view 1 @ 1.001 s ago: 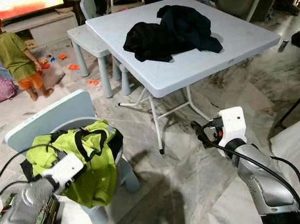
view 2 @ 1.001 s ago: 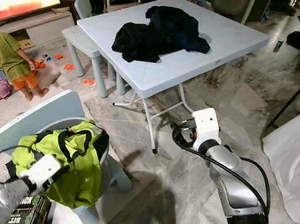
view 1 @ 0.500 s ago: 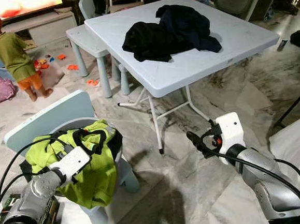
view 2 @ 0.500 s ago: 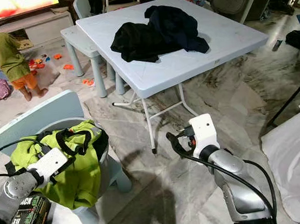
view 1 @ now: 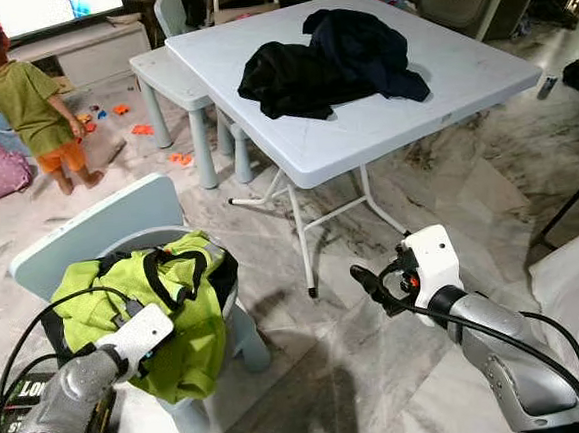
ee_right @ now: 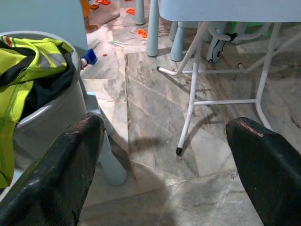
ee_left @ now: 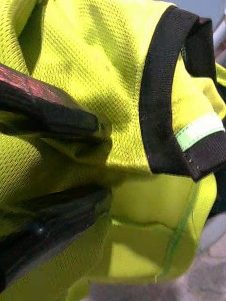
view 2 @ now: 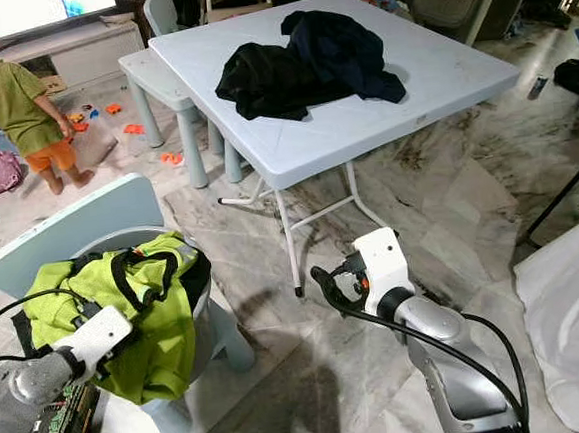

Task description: Hang hanger

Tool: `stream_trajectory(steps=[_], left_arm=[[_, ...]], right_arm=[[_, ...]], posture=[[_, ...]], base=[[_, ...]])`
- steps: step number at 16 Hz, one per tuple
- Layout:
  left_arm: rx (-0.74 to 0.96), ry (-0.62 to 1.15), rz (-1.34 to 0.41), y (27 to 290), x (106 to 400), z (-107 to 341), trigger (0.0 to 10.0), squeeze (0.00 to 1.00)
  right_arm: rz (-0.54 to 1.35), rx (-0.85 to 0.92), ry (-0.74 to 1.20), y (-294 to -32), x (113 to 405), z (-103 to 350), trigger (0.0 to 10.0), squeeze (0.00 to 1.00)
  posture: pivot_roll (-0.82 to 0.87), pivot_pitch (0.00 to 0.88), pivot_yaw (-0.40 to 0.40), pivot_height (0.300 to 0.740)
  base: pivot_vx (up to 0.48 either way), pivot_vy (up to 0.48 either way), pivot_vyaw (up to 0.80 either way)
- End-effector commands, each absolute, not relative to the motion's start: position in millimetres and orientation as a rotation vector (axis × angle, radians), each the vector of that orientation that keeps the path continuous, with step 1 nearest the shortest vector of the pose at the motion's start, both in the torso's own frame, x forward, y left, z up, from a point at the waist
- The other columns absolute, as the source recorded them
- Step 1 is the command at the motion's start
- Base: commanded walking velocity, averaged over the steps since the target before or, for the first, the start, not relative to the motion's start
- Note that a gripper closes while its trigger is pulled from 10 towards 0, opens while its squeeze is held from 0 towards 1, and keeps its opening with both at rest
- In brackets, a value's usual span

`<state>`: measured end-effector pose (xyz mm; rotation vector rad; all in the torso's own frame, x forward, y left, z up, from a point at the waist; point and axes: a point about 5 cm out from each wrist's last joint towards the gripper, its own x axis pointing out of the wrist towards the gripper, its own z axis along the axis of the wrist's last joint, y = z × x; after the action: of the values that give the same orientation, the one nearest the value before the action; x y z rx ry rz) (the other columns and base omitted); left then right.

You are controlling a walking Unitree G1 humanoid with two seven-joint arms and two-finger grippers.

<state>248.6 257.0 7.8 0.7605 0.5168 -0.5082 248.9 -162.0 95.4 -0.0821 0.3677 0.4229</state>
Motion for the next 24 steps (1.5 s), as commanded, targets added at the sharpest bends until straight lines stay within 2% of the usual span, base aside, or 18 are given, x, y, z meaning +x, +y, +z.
stream_trajectory(steps=[1,7,8,9,10,24], left_arm=[[0.776,0.503,-0.481,258.7,254.2,11.0,10.0,0.00],[0.813,0.429,-0.403,252.9,280.1,24.4,10.0,0.00],[0.809,0.429,-0.408,251.4,280.5,23.7,9.1,0.00],[0.801,0.431,-0.414,249.9,279.8,22.4,0.6,0.00],[0.798,0.433,-0.419,249.7,278.0,20.9,0.0,0.00],[0.777,0.447,-0.390,262.7,268.4,17.6,0.0,0.00]], right_arm=[[0.427,-0.099,0.356,-161.0,248.4,99.7,10.0,0.00],[0.422,-0.111,0.352,-161.5,247.0,100.8,10.0,0.00],[0.422,-0.113,0.351,-161.2,247.1,100.9,10.0,0.00],[0.423,-0.116,0.350,-160.8,247.5,101.1,10.0,0.00],[0.423,-0.117,0.350,-160.5,247.0,101.3,10.0,0.00],[0.424,-0.117,0.360,-158.6,246.0,98.0,10.0,0.00]], posture=[[-0.01,0.025,0.000,0.740],[-0.03,0.023,-0.001,0.740],[-0.03,0.023,-0.001,0.740],[-0.03,0.023,-0.001,0.740],[-0.03,0.024,0.000,0.740],[-0.02,0.032,0.000,0.740]], base=[[0.000,0.000,0.00],[0.000,0.000,0.00],[0.000,0.000,0.00],[0.000,0.000,0.00],[0.000,0.000,0.00],[0.000,0.000,0.00]])
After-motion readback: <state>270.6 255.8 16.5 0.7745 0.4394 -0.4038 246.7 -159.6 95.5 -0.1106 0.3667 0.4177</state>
